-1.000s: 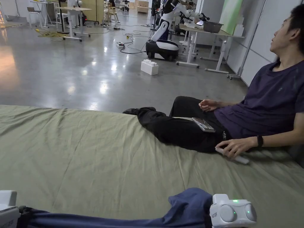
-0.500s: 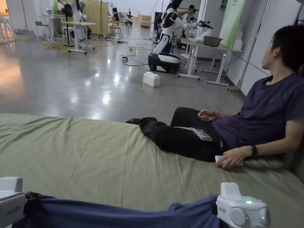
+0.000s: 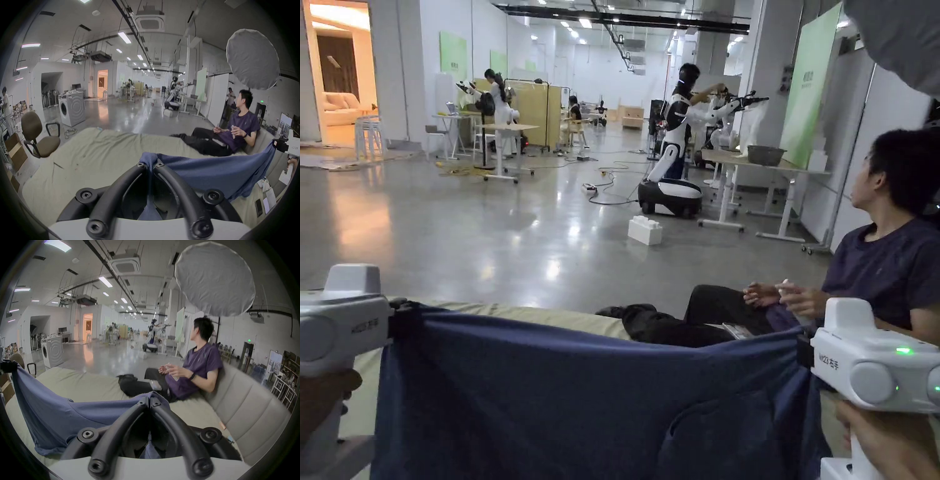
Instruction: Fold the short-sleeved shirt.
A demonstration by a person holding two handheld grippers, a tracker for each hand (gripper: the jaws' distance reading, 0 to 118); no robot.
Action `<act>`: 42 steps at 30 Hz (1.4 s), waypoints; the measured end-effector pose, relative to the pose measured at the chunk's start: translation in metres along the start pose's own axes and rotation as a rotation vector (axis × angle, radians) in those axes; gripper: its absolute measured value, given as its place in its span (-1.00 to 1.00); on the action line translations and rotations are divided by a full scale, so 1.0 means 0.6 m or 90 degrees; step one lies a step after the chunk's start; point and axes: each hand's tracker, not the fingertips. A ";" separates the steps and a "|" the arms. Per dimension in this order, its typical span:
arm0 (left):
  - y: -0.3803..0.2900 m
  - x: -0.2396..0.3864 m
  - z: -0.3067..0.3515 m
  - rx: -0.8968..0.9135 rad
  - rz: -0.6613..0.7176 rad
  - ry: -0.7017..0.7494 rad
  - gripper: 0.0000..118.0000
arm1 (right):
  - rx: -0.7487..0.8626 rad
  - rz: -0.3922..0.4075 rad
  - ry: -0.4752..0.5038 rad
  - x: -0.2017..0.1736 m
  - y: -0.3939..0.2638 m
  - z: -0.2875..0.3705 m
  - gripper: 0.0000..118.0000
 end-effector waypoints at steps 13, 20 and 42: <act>0.208 0.011 0.023 0.086 -0.025 0.008 -0.91 | 0.125 0.033 -0.052 0.001 0.224 0.018 -0.98; 0.273 0.010 -0.012 0.102 -0.031 0.023 -0.91 | 0.153 0.051 -0.065 -0.012 0.292 -0.017 -0.98; 0.354 -0.002 -0.163 0.112 -0.028 0.069 -0.91 | 0.208 0.082 -0.076 -0.057 0.399 -0.146 -0.98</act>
